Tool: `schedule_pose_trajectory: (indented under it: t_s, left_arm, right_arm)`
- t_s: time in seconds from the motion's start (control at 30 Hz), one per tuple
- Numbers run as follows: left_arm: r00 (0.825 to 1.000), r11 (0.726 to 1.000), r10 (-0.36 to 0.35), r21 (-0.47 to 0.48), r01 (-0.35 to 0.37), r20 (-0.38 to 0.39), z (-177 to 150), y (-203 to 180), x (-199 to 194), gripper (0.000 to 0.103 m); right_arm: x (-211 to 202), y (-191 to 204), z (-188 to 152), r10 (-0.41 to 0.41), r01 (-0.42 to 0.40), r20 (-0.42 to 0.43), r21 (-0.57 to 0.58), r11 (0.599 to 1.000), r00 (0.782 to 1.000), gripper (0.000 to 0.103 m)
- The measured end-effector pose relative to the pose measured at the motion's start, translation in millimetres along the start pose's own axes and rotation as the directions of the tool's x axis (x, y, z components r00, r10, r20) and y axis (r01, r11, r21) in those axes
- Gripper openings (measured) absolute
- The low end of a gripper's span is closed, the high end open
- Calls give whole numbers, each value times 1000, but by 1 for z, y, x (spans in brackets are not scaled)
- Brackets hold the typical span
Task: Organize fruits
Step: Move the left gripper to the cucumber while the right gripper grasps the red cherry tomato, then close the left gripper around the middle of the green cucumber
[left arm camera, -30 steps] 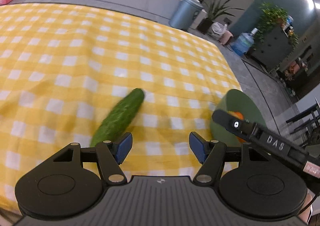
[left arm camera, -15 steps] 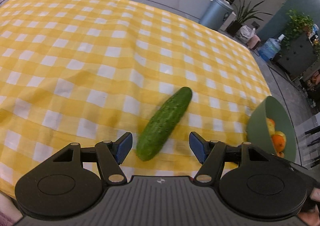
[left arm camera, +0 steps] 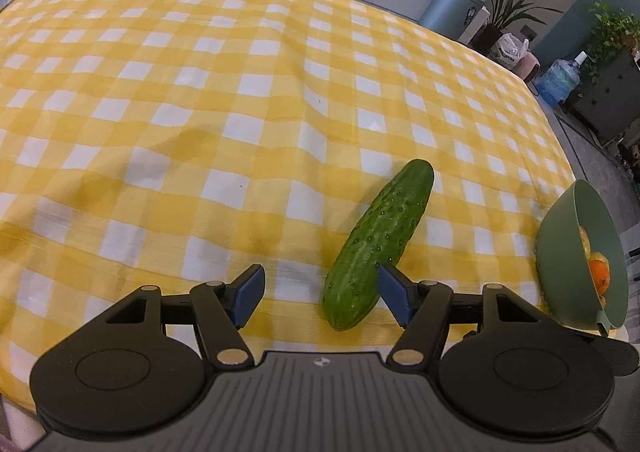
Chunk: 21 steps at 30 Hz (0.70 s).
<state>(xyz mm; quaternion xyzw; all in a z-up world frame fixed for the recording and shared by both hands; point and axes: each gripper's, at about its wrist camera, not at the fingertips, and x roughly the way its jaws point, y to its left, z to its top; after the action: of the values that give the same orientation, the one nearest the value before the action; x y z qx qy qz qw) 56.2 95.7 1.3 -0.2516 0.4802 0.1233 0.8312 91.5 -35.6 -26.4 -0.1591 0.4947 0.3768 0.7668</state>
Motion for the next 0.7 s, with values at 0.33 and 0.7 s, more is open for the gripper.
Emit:
schedule_pose_trajectory:
  t_s: [0.33,0.7]
  left_arm:
    - [1000,1000,5,5,-5,-14,-2,-2,7,76]
    - [1000,1000,3,-1,-3,-14,-1,0,8,76]
  right_arm:
    - [15,5,-1,0,-1,-41,-32,999,999,28]
    - [1,-31,3,-106,92,61,201,975,993,28]
